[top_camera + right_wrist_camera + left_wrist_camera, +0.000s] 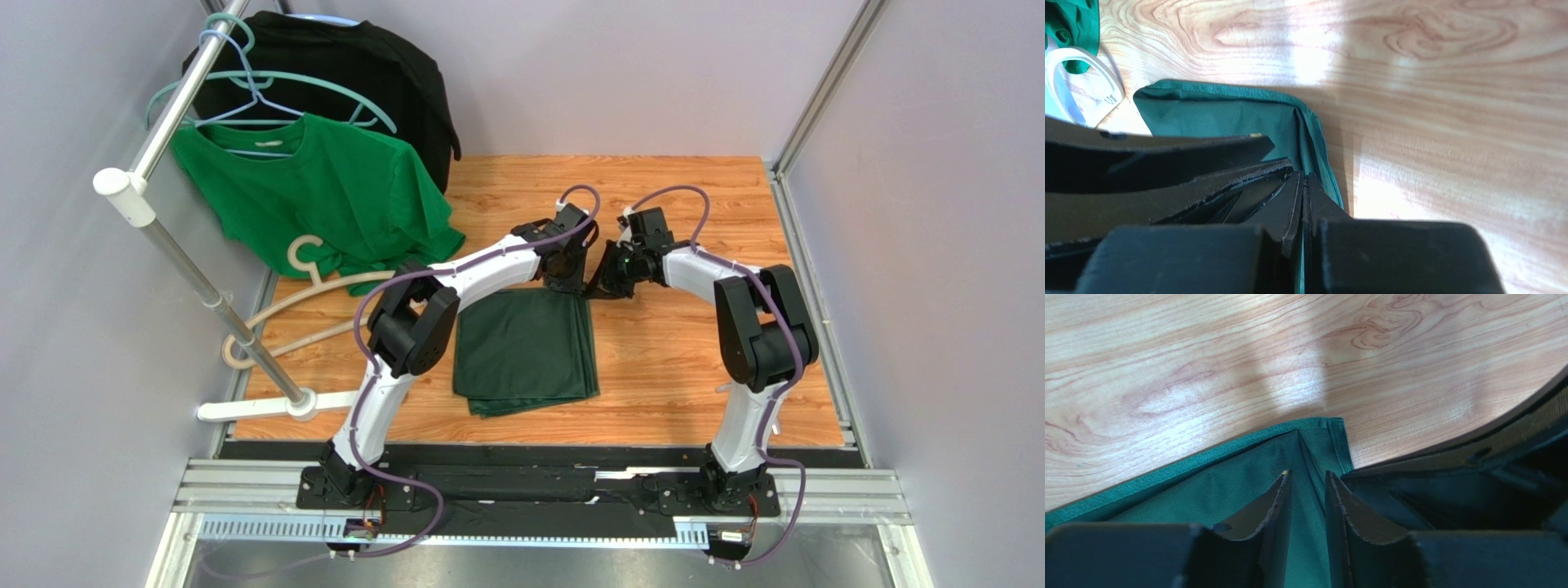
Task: Fold the napkin into a case and place the utensils inside
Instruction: Smooth out the lower triangle-folded napkin at the center of the board.
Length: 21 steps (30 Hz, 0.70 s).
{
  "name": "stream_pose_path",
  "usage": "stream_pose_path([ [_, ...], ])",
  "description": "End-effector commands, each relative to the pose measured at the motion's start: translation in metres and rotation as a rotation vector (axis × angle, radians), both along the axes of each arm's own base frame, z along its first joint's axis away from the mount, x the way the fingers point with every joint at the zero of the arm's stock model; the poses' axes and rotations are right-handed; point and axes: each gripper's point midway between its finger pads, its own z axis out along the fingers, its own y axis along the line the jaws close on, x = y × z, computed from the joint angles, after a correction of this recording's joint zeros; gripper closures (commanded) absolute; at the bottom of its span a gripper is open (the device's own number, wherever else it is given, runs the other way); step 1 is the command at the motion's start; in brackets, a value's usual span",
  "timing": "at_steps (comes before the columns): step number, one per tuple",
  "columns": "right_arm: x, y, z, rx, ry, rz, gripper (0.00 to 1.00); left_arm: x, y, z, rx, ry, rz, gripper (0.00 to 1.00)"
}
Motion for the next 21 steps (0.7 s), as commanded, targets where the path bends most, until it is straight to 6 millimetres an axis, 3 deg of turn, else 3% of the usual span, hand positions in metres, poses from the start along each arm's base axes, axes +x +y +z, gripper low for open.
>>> stream_pose_path([
  [1, 0.019, 0.007, 0.012, 0.026, -0.063, 0.026, 1.0, -0.001, -0.001, -0.01, 0.008, 0.018, 0.0, 0.7],
  [5, 0.027, 0.009, 0.011, 0.027, -0.067, 0.027, 1.0, 0.0, 0.003, -0.016, 0.031, 0.017, 0.006, 0.7],
  [10, 0.034, 0.01, 0.007, 0.021, -0.064, 0.026, 1.0, 0.002, 0.006, -0.021, 0.051, 0.008, 0.008, 0.62],
  [13, 0.037, 0.006, -0.003, -0.008, -0.049, 0.019, 1.0, 0.003, 0.006, -0.023, 0.051, 0.009, 0.006, 0.61],
  [16, 0.036, 0.005, -0.012, -0.017, -0.032, 0.023, 1.0, 0.003, 0.003, -0.023, 0.038, 0.011, -0.002, 0.65],
  [20, 0.036, 0.004, -0.021, -0.037, -0.021, 0.03, 1.0, 0.004, 0.001, -0.018, 0.028, 0.004, -0.004, 0.93],
  [21, 0.036, 0.002, -0.022, -0.043, -0.021, 0.025, 1.0, 0.005, 0.001, -0.012, 0.022, -0.005, -0.001, 0.94],
])
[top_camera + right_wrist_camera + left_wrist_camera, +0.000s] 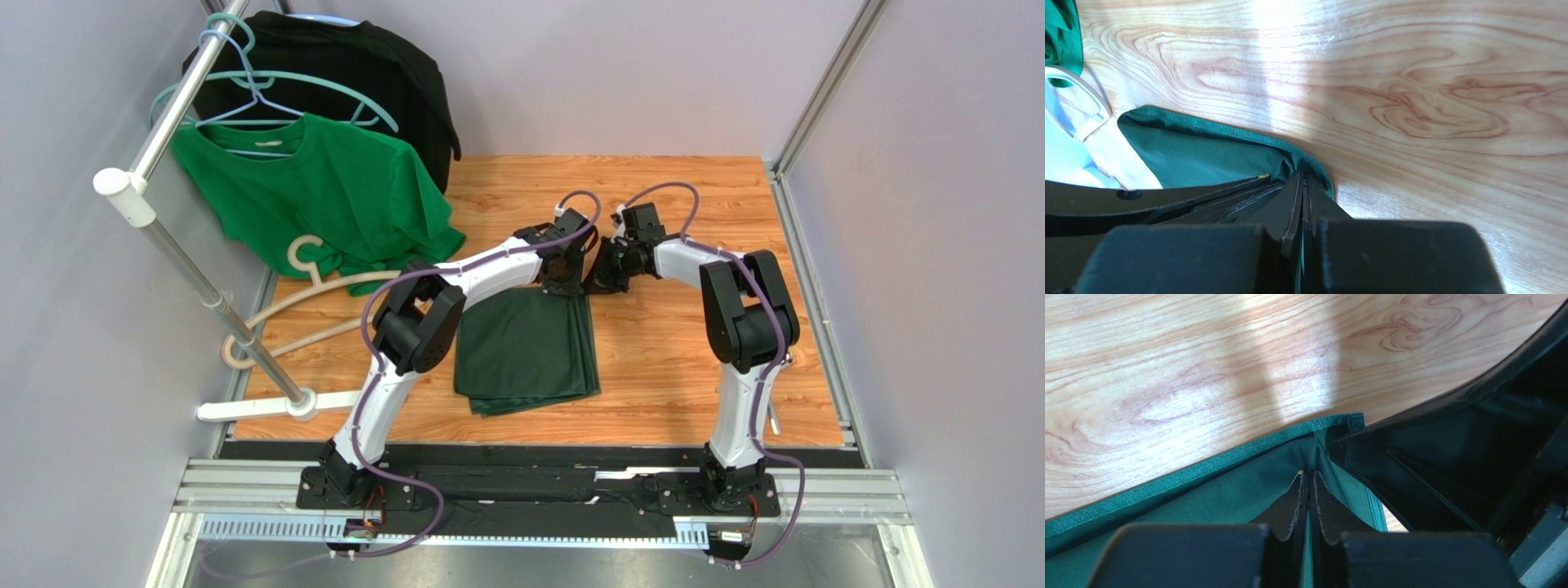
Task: Fold the napkin into a case and place the utensils inside
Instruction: Smooth out the lower triangle-folded napkin at the center of the board.
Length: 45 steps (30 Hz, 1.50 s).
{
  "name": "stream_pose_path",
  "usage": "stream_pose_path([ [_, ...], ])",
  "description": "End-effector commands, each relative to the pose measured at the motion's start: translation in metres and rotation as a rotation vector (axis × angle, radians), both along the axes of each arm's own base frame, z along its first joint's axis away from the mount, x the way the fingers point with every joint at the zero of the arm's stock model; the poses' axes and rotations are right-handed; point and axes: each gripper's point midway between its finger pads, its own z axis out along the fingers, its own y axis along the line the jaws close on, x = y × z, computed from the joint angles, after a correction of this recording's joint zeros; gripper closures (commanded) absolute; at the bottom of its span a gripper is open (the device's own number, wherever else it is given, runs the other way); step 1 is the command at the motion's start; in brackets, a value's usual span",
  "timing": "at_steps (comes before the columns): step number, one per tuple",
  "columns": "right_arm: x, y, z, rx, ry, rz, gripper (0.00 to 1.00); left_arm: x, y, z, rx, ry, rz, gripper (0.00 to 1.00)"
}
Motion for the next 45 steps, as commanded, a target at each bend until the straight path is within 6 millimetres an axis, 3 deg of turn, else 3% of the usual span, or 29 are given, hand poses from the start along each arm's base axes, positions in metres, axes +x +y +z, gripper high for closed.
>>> stream_pose_path([
  [1, 0.011, -0.005, 0.001, -0.044, -0.043, 0.002, 1.0, 0.002, -0.002, 0.01, -0.012, -0.02, -0.012, 0.95],
  [6, 0.009, -0.006, -0.004, -0.049, -0.031, 0.008, 1.0, 0.004, -0.004, 0.038, -0.057, -0.059, -0.006, 1.0],
  [13, 0.009, -0.006, 0.002, -0.047, -0.041, 0.004, 1.0, 0.006, -0.007, 0.053, -0.088, -0.064, 0.024, 1.0],
  [21, 0.008, -0.005, 0.01, -0.034, -0.044, -0.004, 1.0, 0.01, -0.026, 0.037, -0.124, -0.015, 0.018, 1.0],
  [30, 0.01, -0.009, 0.02, -0.043, -0.049, -0.023, 1.0, 0.013, -0.03, 0.032, -0.131, -0.013, 0.023, 1.0],
  [38, 0.012, -0.025, 0.066, -0.086, -0.106, -0.047, 1.0, 0.017, -0.03, 0.024, -0.131, -0.009, 0.035, 1.0],
  [41, 0.005, -0.031, 0.064, -0.111, -0.104, -0.047, 1.0, 0.019, -0.035, 0.028, -0.151, -0.017, 0.026, 1.0],
  [45, -0.011, -0.031, 0.048, -0.097, -0.061, -0.04, 1.0, 0.021, -0.038, 0.028, -0.159, -0.017, 0.024, 1.0],
])
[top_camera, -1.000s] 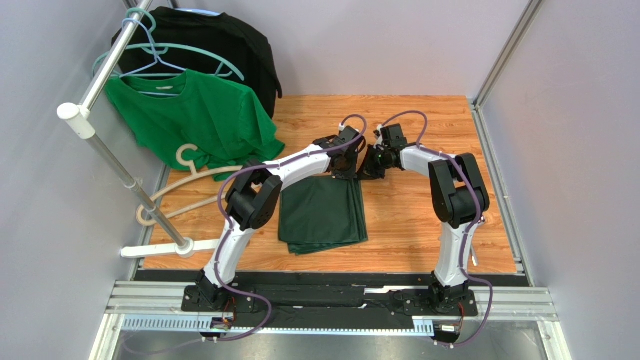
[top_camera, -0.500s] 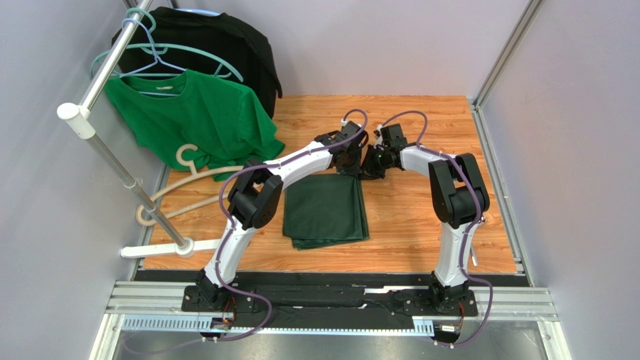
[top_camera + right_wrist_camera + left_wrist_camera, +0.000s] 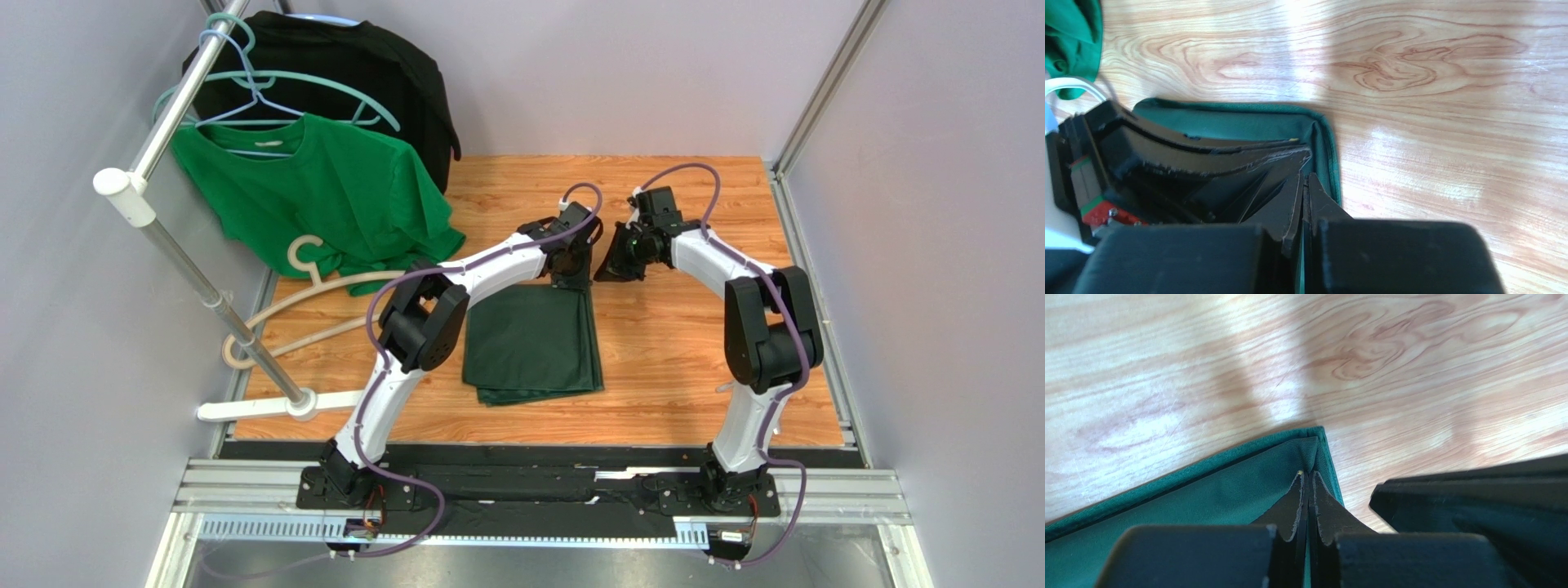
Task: Fold the napkin into a case and place the utensils inside
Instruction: Smooth out the lower triangle-folded napkin at the center of the board.
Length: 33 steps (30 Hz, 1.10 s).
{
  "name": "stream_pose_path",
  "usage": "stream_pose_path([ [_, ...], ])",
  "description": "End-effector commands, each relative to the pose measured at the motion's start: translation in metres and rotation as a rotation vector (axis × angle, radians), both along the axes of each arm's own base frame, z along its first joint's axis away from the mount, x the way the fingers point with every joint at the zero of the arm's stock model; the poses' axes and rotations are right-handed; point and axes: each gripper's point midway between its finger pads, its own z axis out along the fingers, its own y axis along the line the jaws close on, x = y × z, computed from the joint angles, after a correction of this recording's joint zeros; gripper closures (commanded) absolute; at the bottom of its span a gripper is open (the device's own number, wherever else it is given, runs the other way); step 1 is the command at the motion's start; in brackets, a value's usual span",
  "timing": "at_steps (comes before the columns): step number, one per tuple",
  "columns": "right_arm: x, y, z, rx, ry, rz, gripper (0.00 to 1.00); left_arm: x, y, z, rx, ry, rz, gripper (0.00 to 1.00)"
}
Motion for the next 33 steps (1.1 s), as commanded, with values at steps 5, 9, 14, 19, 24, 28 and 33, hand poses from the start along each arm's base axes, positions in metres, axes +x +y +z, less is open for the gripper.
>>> stream_pose_path([
  [5, -0.022, -0.005, -0.011, -0.003, 0.015, 0.002, 1.0, 0.01, -0.025, 0.024, -0.111, -0.028, -0.032, 0.78],
  [9, -0.043, -0.014, -0.01, -0.025, 0.024, 0.003, 1.0, -0.003, -0.015, 0.041, -0.113, -0.029, -0.055, 0.41],
  [14, -0.098, -0.022, -0.017, -0.013, 0.078, 0.022, 1.0, -0.042, 0.008, 0.078, -0.135, -0.045, -0.101, 0.39],
  [19, -0.143, -0.017, -0.021, 0.044, 0.103, 0.062, 1.0, -0.106, 0.01, 0.071, -0.168, 0.071, -0.189, 0.44],
  [24, -0.181, -0.005, -0.022, 0.175, 0.129, 0.109, 0.92, -0.155, 0.008, 0.052, -0.138, 0.095, -0.218, 0.46],
  [28, -0.189, -0.003, -0.029, 0.201, 0.135, 0.11, 0.85, -0.174, 0.003, 0.036, -0.105, 0.129, -0.232, 0.44],
  [33, -0.192, -0.002, -0.031, 0.202, 0.124, 0.122, 0.77, -0.18, -0.003, 0.03, -0.08, 0.127, -0.241, 0.41],
])
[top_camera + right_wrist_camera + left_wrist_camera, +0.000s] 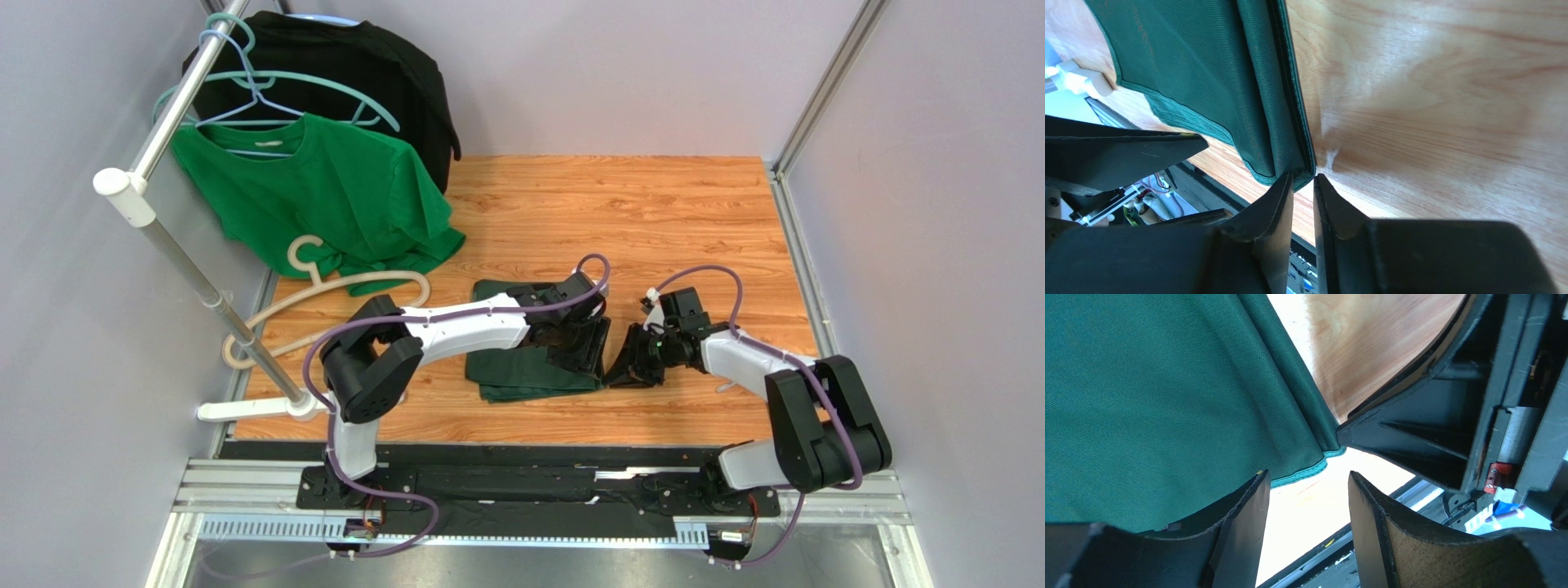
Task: Fold the napkin into a case and place the utensils inside
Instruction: Smooth out the lower triangle-folded napkin at the center of the board.
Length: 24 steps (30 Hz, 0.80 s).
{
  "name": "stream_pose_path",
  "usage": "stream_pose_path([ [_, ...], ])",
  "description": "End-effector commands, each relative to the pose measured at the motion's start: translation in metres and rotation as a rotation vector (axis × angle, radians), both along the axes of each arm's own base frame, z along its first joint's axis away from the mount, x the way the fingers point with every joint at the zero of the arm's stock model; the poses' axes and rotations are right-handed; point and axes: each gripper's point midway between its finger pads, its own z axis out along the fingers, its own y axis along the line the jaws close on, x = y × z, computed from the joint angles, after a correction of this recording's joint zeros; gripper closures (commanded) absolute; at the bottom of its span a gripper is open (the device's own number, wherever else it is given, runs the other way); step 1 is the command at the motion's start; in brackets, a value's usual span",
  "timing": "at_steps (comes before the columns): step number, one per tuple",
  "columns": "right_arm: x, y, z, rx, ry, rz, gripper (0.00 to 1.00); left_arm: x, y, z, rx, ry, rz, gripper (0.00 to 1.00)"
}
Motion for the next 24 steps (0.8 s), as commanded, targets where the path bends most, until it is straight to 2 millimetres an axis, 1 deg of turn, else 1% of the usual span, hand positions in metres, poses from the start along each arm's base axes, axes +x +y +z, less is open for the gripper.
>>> stream_pose_path([
  [1, 0.01, 0.009, 0.014, 0.056, -0.083, 0.019, 0.76, 0.007, -0.008, 0.0, -0.001, -0.016, 0.027, 0.41],
  [2, 0.01, 0.008, 0.014, 0.051, -0.089, 0.018, 0.71, 0.008, -0.007, -0.001, 0.007, -0.017, 0.028, 0.41],
  [6, 0.013, 0.008, 0.014, 0.046, -0.1, 0.025, 0.68, 0.009, -0.004, -0.016, 0.05, -0.005, 0.033, 0.43],
  [7, 0.011, 0.006, 0.013, 0.032, -0.088, 0.029, 0.68, 0.007, -0.004, -0.017, 0.056, 0.002, 0.03, 0.43],
  [8, 0.014, 0.005, 0.015, 0.022, -0.1, 0.025, 0.68, 0.008, -0.005, -0.017, 0.056, 0.003, 0.029, 0.44],
  [9, 0.014, 0.005, 0.016, 0.02, -0.105, 0.027, 0.68, 0.008, -0.005, -0.021, 0.061, 0.009, 0.029, 0.46],
  [12, 0.014, 0.004, 0.02, 0.019, -0.119, 0.025, 0.69, 0.007, -0.008, -0.022, 0.05, 0.017, 0.031, 0.47],
  [19, 0.009, 0.006, 0.015, 0.037, -0.107, 0.037, 0.69, 0.001, -0.015, -0.024, 0.004, 0.05, 0.033, 0.48],
  [20, 0.009, 0.007, 0.013, 0.038, -0.101, 0.039, 0.69, 0.002, -0.015, -0.025, 0.004, 0.05, 0.033, 0.49],
  [24, 0.009, 0.008, 0.004, 0.038, -0.084, 0.042, 0.69, 0.002, -0.016, -0.023, 0.0, 0.046, 0.03, 0.62],
])
